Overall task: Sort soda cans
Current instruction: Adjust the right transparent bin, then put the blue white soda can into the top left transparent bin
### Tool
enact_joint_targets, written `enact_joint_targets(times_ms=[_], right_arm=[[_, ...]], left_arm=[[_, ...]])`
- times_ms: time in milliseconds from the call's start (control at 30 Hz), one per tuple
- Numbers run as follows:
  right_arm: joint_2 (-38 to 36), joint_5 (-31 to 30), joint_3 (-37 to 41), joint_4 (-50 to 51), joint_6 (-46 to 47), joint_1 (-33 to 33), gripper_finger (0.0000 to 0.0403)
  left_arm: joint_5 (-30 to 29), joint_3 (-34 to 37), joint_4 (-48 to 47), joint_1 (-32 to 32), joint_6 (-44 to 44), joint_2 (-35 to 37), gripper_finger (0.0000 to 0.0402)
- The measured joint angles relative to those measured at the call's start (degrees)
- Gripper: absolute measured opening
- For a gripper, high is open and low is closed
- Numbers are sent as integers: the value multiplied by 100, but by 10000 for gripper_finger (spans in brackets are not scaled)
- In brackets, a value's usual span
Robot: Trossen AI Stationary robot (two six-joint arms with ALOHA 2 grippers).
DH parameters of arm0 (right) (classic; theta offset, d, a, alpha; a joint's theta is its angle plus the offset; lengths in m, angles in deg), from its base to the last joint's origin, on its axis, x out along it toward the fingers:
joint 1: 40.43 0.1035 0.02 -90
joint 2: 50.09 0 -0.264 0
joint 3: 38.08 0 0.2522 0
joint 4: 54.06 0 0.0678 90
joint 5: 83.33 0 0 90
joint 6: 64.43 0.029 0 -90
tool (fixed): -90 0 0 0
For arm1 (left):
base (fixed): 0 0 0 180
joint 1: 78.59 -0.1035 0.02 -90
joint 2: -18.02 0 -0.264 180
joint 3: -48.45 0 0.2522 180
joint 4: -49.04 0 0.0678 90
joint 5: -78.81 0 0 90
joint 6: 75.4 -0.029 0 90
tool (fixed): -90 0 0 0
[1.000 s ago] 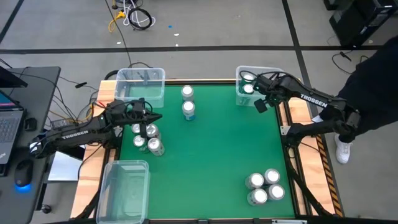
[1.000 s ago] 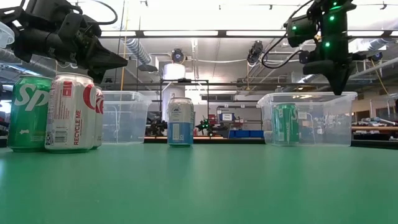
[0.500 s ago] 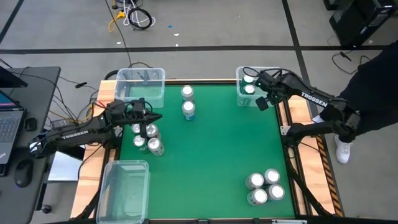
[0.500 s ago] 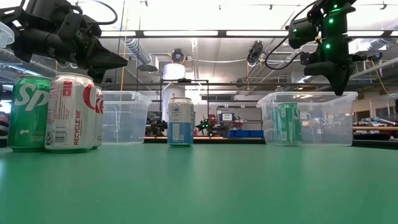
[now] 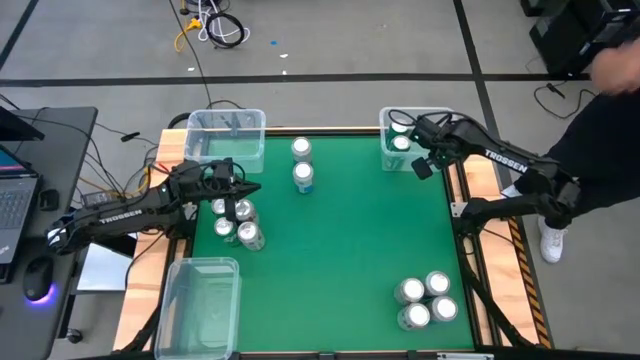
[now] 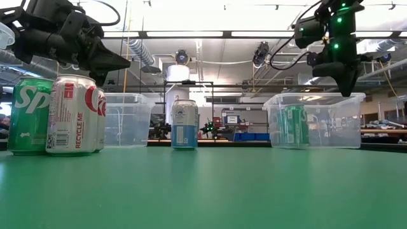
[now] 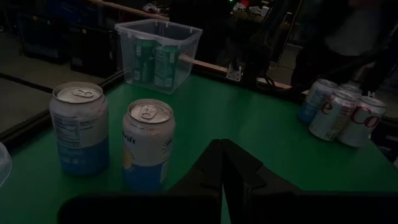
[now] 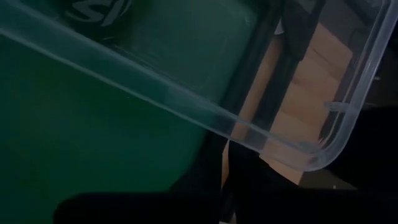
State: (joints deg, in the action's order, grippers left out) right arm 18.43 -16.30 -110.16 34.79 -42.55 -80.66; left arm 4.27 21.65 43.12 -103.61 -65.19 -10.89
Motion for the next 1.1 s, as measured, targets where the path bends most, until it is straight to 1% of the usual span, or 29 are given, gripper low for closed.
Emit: enact_joint_targets(times_ms=[133, 233, 333, 467, 567, 767, 867, 933, 1100], right_arm=[[-116, -1, 0, 37, 49, 134, 44], [-228, -12, -7, 8, 51, 227, 62], [-354, -9, -7, 20, 58, 308, 79], [-522, 3, -7, 26, 62, 414, 96], [-633, 15, -7, -17, 72, 491, 104], [-725, 39, -7, -182, 106, 625, 107], [-725, 43, -7, -253, 106, 692, 108], [-723, 49, -7, -305, 108, 742, 109], [-722, 52, -9, -354, 106, 858, 109]], left_arm=[[-38, -141, -184, -4, 60, -17, 7], [-61, -472, -567, -4, 27, -166, 7], [-93, -849, -924, -3, -127, -469, 7], [-360, -1406, -1156, -4, -256, -1072, 7], [-370, -1754, -1235, -4, -270, -1647, 7], [75, -2411, -1301, 0, -819, -2865, 14], [118, -2668, -1340, 2, -859, -3401, 31], [118, -2821, -1322, 2, -856, -3692, 51], [118, -3079, -1232, 0, -818, -4221, 122]])
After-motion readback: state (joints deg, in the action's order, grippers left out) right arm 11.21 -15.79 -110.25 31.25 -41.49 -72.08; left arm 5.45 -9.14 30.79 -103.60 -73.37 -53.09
